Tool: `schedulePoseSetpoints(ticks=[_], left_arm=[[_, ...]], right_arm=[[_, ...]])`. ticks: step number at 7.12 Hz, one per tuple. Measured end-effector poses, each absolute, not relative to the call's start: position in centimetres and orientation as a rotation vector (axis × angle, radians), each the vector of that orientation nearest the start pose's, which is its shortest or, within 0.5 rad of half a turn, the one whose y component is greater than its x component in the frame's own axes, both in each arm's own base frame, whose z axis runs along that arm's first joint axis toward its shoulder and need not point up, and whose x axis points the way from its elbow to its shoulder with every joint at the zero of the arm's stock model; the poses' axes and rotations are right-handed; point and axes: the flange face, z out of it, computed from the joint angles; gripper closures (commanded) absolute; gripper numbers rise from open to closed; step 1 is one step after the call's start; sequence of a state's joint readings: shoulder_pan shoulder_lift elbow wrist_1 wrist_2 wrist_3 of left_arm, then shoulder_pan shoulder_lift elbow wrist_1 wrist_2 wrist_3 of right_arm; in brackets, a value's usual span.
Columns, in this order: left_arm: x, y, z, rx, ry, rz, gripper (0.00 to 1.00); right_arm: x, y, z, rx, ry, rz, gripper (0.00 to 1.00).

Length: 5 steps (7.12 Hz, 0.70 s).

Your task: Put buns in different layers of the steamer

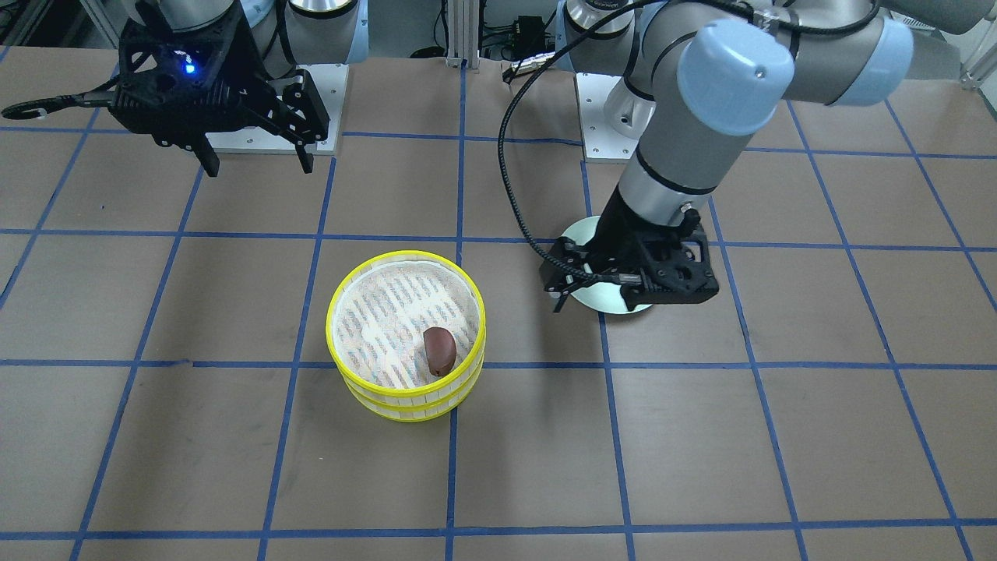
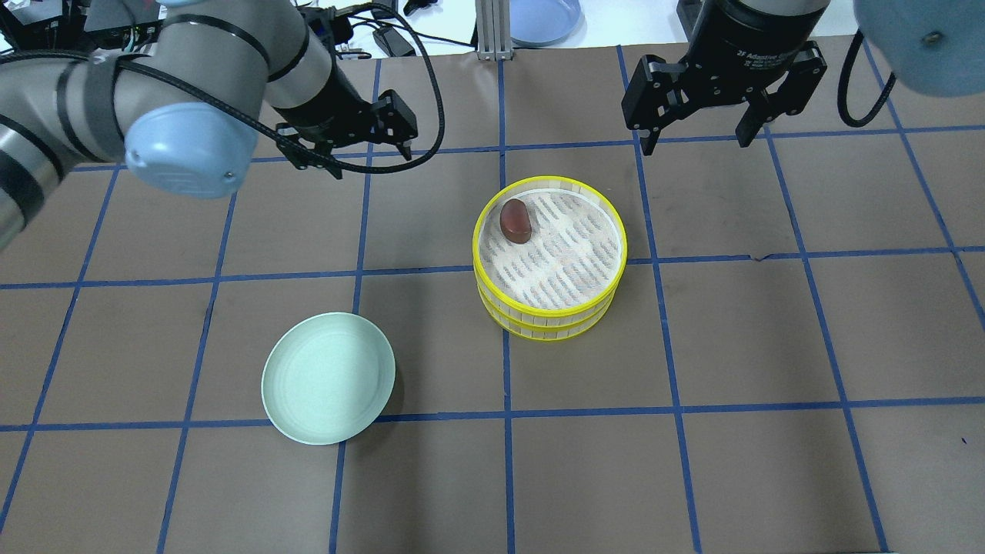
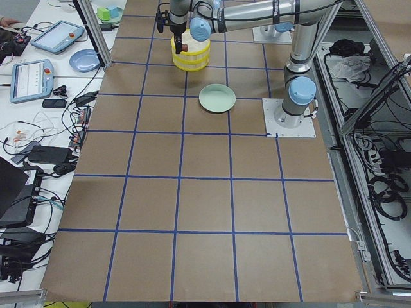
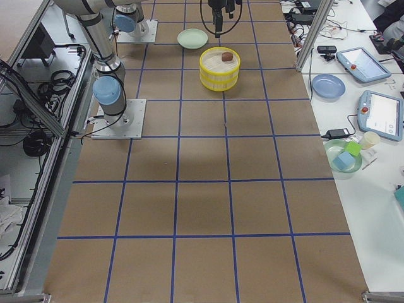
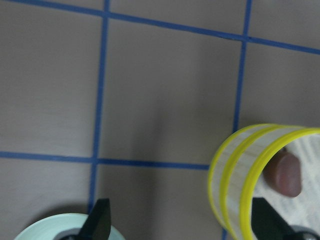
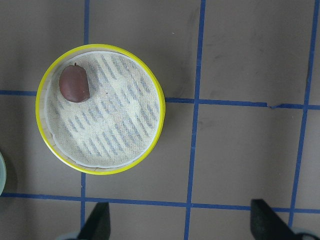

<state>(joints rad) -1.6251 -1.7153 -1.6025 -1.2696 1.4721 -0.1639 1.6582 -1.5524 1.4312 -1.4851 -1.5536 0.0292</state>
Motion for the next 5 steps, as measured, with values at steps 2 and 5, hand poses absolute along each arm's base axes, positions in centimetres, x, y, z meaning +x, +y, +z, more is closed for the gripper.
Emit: schedulePoseSetpoints(ticks=[2, 5], left_arm=[[-12.5, -52.6, 48.0, -0.102, 3.166, -0.161, 0.00], [-11.3, -48.2, 52.4, -0.092, 3.122, -0.167, 0.00]], right_arm=[[17.8, -48.7, 53.9, -0.091, 3.121, -0.053, 0.00], [17.8, -48.7, 53.9, -0.091, 3.120, -0.053, 0.00]])
